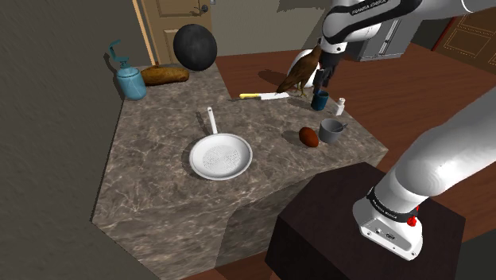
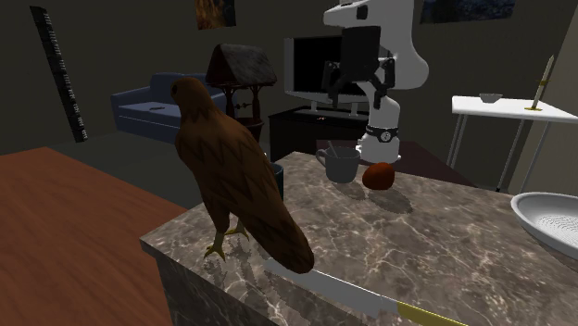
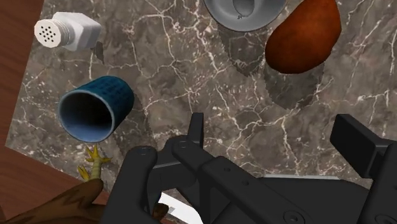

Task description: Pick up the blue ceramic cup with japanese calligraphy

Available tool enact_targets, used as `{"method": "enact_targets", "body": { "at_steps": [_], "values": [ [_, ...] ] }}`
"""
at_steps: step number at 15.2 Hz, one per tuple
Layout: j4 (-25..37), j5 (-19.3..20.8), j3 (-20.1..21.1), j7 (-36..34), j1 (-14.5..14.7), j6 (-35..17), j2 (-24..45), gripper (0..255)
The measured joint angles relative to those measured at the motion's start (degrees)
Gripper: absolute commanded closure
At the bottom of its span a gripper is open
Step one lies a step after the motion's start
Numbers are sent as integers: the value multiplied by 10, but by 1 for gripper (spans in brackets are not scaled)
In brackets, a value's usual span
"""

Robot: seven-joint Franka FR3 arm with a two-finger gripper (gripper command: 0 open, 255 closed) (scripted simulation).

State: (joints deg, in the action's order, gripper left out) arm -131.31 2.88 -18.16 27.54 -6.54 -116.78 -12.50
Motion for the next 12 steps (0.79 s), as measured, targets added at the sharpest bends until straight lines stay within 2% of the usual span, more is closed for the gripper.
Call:
{"method": "enact_targets", "body": {
  "at_steps": [4, 12],
  "values": [
    [33, -10, -22, 34, -9, -38, 77, 0],
    [144, -54, -49, 112, -45, -76, 239, 0]
  ]
}}
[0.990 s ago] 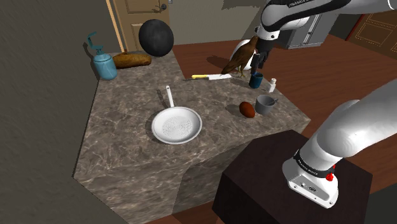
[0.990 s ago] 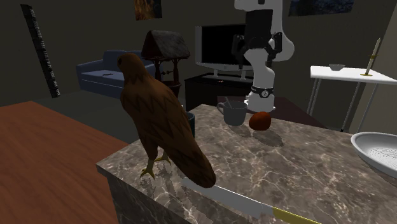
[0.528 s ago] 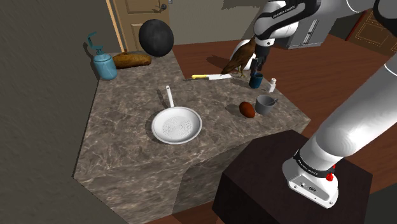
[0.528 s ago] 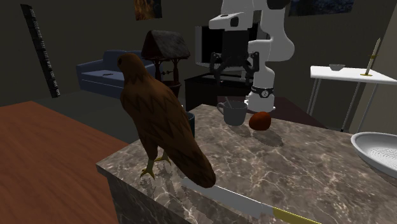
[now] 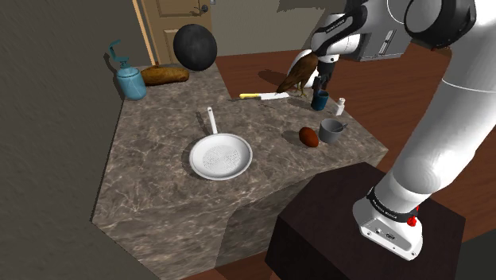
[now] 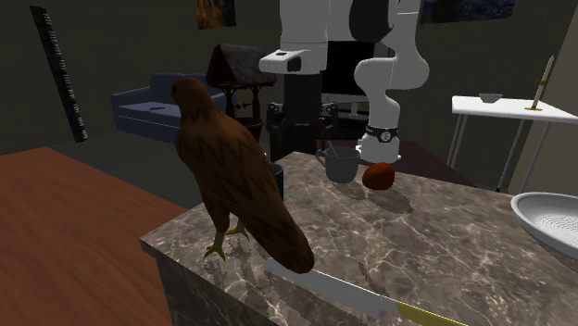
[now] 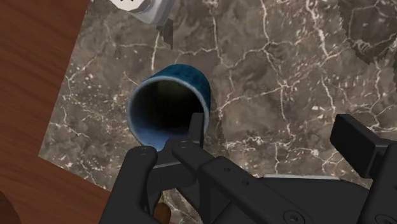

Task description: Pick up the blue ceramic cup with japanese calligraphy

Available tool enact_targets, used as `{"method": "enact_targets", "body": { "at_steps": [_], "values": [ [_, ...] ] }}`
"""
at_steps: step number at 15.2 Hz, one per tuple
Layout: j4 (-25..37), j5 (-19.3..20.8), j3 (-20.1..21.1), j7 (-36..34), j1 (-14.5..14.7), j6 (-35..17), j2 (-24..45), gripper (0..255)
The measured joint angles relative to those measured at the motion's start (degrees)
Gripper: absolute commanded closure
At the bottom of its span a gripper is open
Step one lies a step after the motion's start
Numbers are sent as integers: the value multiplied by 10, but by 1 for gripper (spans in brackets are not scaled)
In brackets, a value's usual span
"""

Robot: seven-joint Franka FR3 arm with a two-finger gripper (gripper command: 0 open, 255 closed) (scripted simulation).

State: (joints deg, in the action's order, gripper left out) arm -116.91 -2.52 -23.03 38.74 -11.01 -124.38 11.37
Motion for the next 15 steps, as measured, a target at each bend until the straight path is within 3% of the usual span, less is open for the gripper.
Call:
{"method": "enact_targets", "body": {
  "at_steps": [4, 11, 12, 15],
  "values": [
    [62, -26, 0, 33, -26, -14, 82, 0],
    [56, -42, 6, 44, -36, -54, 119, 0],
    [57, -43, 7, 45, -36, -56, 122, 255],
    [57, -44, 7, 46, -37, -58, 124, 255]
  ]
}}
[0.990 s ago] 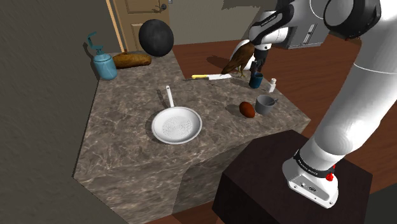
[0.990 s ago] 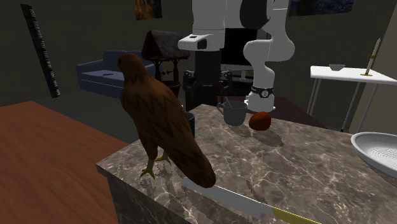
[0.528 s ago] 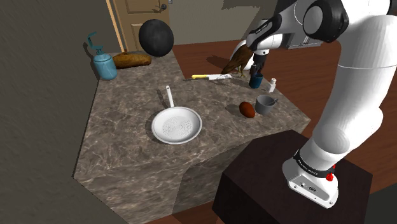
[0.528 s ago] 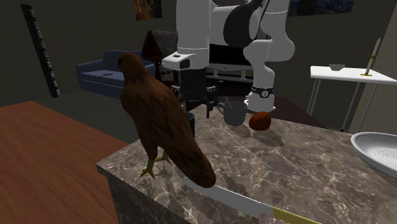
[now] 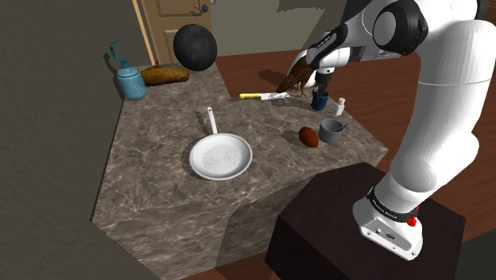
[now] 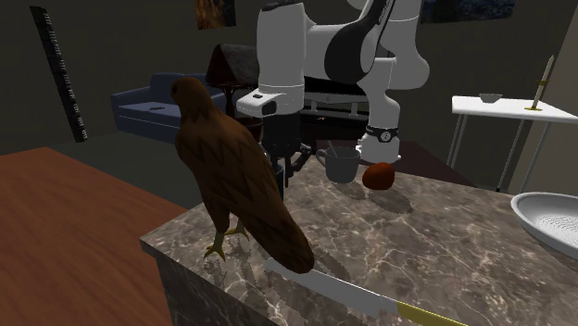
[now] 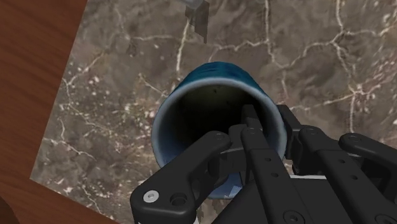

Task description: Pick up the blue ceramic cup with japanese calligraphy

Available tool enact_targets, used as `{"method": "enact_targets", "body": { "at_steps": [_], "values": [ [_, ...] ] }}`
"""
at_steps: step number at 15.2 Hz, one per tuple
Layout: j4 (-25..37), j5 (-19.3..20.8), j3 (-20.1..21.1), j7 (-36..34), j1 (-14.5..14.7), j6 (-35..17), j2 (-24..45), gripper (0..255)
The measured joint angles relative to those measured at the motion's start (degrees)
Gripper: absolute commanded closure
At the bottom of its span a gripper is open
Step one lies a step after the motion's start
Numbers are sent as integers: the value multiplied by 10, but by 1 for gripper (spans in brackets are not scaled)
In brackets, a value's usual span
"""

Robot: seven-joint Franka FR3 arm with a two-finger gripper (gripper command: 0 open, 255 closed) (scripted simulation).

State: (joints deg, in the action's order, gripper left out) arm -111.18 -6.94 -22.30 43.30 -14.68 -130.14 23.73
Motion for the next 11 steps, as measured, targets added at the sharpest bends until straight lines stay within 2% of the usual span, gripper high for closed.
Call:
{"method": "enact_targets", "body": {
  "at_steps": [7, 11],
  "values": [
    [0, 0, 0, 0, 0, 0, 0, 255],
    [6, 6, -3, -4, 3, 19, -13, 255]
  ]
}}
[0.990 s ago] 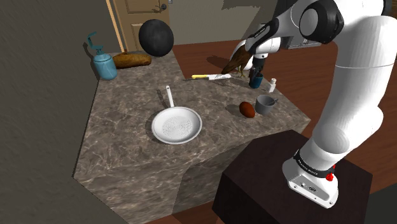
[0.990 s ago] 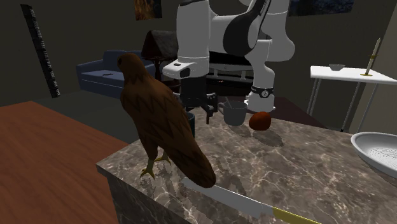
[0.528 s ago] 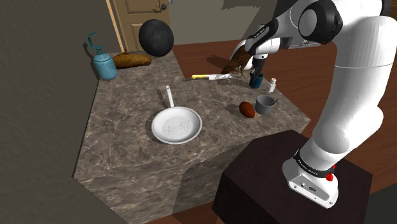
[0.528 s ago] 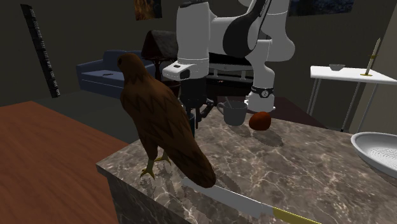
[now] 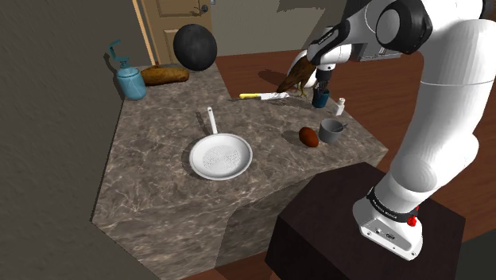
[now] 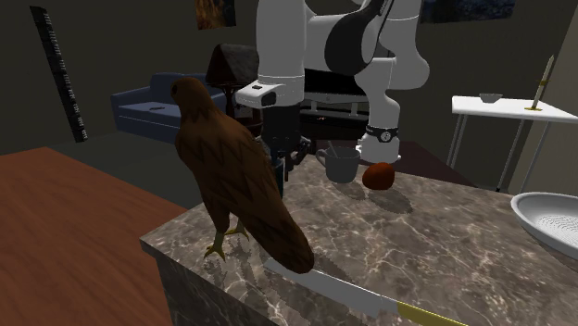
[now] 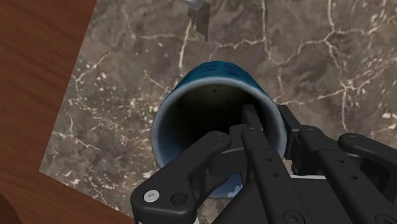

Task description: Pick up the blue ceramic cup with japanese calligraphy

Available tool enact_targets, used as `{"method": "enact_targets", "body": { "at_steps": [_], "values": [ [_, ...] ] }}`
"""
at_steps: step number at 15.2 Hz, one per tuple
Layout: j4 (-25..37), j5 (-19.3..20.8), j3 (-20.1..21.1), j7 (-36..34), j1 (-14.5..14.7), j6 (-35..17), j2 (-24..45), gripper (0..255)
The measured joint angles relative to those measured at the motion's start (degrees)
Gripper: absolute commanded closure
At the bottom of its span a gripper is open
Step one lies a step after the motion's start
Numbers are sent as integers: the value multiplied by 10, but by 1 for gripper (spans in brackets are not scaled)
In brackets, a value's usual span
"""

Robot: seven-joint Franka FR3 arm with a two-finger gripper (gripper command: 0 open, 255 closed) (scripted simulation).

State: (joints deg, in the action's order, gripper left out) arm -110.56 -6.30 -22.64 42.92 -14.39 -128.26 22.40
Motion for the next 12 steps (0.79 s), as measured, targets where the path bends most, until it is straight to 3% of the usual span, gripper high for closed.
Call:
{"method": "enact_targets", "body": {
  "at_steps": [12],
  "values": [
    [27, 23, -11, -11, 8, 73, -50, 255]
  ]
}}
